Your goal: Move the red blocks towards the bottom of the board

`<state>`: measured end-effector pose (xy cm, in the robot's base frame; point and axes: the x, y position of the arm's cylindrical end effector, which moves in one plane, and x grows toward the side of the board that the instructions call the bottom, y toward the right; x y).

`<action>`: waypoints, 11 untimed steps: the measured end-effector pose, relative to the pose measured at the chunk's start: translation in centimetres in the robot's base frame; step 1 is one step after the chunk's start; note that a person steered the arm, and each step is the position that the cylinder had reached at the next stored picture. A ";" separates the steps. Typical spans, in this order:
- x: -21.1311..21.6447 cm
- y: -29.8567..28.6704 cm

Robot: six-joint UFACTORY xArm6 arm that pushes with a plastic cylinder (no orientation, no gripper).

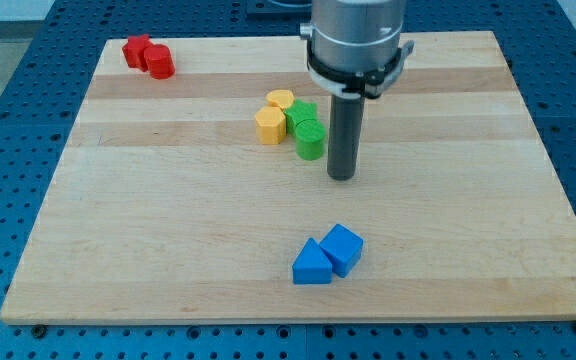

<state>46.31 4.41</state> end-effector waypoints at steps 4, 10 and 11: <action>-0.4 -17.6; -19.7 -34.8; -20.0 -34.9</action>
<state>26.26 -30.46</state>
